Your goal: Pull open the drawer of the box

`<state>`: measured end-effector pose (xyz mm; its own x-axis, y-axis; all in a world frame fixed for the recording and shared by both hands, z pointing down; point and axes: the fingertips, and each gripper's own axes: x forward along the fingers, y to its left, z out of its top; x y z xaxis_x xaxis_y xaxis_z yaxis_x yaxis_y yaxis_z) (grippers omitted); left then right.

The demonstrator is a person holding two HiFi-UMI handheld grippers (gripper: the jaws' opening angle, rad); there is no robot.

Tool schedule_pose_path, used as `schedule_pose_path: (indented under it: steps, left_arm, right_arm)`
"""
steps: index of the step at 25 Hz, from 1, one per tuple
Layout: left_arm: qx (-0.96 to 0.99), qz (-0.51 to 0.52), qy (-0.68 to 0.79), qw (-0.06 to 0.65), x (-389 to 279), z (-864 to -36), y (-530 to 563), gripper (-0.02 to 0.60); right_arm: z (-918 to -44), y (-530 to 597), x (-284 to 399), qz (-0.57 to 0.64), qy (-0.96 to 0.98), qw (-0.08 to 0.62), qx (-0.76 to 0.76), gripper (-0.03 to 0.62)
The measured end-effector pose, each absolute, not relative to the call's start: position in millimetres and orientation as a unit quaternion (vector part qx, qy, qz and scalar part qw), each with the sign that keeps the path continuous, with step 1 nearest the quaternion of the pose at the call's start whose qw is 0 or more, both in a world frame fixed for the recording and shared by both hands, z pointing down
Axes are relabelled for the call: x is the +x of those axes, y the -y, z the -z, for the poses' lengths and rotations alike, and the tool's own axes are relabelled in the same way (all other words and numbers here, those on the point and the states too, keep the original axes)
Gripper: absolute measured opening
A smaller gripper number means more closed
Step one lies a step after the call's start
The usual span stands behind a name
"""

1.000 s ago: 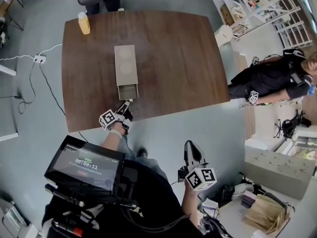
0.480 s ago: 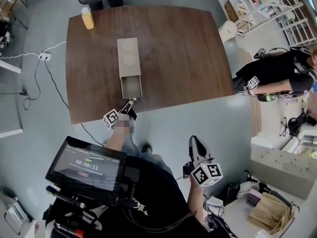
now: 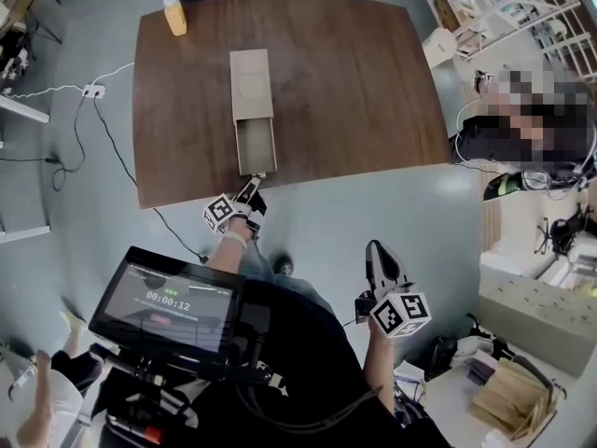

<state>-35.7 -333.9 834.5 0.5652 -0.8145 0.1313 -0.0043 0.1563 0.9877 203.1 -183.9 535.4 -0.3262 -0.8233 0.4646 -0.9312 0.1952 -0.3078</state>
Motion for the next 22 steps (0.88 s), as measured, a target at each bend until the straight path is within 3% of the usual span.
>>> schedule_pose_path:
  steps: [22]
  left_arm:
    - [0.57,0.314,0.367,0.665,-28,-848,306,0.032]
  right_arm:
    - [-557,132,191,-0.278,0.79,0.154,0.525,-0.015]
